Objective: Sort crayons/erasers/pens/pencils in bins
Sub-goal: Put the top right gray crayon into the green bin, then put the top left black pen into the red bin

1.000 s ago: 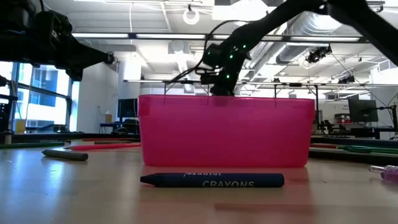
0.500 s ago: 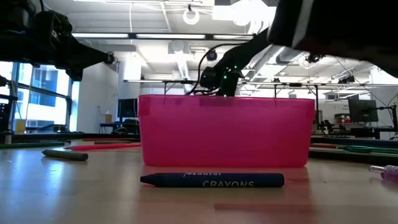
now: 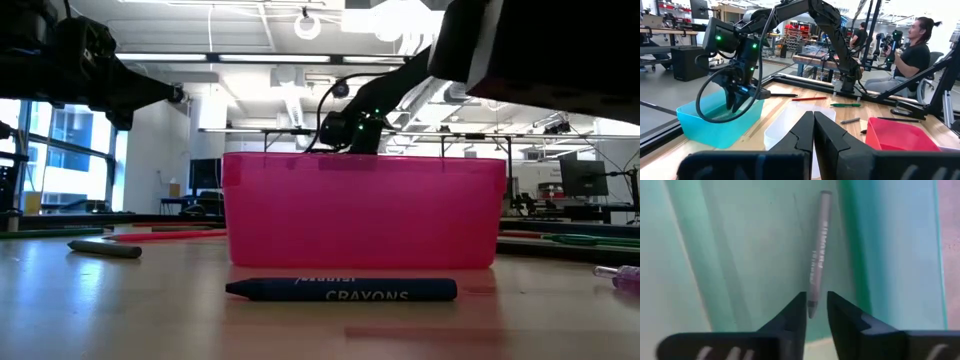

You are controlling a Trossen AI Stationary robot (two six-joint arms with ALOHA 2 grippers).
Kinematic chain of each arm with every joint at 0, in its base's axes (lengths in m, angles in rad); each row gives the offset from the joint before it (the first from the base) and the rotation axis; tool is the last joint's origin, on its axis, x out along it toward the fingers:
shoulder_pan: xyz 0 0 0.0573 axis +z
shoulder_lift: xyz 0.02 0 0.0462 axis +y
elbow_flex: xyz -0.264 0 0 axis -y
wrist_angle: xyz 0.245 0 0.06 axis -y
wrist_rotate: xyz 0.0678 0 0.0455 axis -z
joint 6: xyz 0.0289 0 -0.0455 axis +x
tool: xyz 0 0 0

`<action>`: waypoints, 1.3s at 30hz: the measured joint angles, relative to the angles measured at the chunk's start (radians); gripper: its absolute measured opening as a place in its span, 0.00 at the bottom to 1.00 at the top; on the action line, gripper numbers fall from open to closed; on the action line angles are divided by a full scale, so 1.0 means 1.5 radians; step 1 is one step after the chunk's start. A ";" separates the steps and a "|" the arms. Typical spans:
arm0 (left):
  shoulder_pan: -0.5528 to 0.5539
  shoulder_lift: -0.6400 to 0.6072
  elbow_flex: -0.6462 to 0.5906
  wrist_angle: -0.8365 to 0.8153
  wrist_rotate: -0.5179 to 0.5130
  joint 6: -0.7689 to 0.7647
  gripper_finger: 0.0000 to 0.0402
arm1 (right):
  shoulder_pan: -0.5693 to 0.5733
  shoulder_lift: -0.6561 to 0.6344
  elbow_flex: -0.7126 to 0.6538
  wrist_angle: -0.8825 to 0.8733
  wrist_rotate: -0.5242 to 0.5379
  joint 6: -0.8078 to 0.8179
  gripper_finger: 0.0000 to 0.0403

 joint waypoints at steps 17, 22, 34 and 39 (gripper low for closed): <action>0.000 0.000 0.000 0.000 0.000 0.000 0.00 | 0.018 -0.133 0.069 -0.093 -0.019 -0.020 0.02; 0.000 0.000 0.000 0.000 0.000 0.000 0.00 | 0.017 -0.201 -0.037 0.002 -0.037 -0.029 0.01; 0.000 0.000 0.000 0.000 0.000 0.000 0.00 | 0.011 -0.464 -0.481 0.435 -0.096 0.085 0.00; 0.000 0.000 0.000 0.000 -0.002 0.002 0.00 | 0.026 -0.583 -0.640 0.565 -0.109 0.145 0.00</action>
